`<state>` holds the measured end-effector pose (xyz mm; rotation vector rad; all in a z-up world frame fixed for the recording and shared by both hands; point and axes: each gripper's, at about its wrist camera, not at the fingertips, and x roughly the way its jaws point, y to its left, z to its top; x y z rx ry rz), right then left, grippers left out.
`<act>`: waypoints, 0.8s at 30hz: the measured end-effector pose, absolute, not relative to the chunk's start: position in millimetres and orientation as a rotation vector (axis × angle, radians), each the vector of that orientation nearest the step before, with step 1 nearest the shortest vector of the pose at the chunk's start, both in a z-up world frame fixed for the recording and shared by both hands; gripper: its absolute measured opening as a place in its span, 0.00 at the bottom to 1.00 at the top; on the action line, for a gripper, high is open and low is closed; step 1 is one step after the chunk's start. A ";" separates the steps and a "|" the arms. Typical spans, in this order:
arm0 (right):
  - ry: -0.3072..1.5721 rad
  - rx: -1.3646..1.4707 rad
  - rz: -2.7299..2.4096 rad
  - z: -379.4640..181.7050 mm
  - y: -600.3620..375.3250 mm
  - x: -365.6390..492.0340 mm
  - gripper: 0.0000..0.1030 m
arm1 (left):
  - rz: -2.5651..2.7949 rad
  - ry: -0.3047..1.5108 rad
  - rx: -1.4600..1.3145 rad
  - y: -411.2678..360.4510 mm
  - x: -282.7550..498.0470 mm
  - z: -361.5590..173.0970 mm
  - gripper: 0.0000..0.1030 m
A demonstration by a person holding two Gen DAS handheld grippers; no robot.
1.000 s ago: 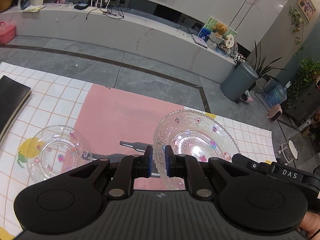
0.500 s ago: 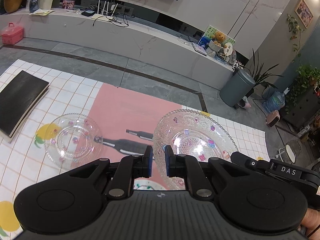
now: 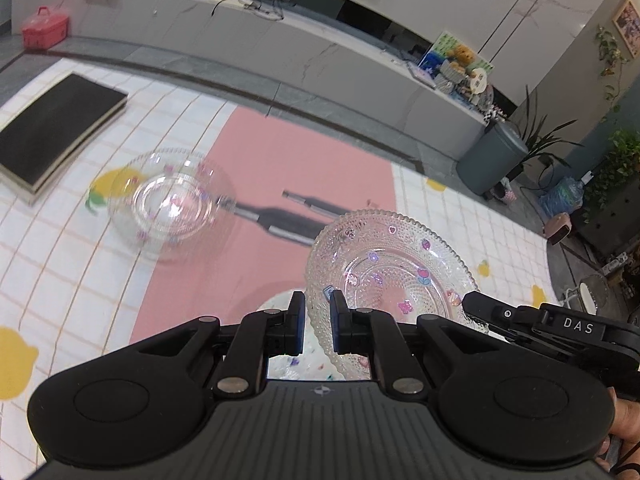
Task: Organize plates and bowls
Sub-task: 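Lift the glass plate with both tools and carry it over the Fruity plate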
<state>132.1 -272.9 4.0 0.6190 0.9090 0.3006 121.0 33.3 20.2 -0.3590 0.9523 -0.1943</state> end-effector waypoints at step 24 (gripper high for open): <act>1.088 0.522 0.260 -60.5 -247.2 129.9 0.06 | -0.149 1.084 -0.366 43.4 109.6 -48.4 0.14</act>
